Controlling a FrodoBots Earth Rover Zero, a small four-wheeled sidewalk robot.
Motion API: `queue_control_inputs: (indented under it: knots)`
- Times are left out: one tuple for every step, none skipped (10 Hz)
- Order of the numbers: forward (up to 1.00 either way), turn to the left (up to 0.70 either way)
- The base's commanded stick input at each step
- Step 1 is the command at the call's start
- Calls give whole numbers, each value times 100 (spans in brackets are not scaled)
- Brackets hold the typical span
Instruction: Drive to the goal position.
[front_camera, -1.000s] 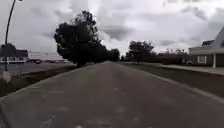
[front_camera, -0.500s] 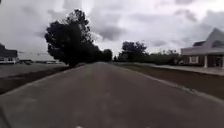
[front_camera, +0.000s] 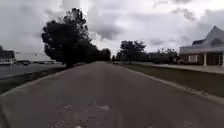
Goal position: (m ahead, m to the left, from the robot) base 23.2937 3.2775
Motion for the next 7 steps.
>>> queue_control_inputs:
  knots:
    - [100,1]
    - [100,1]
    - [100,1]
    - [100,1]
    - [100,1]
    - [100,1]
    - [100,1]
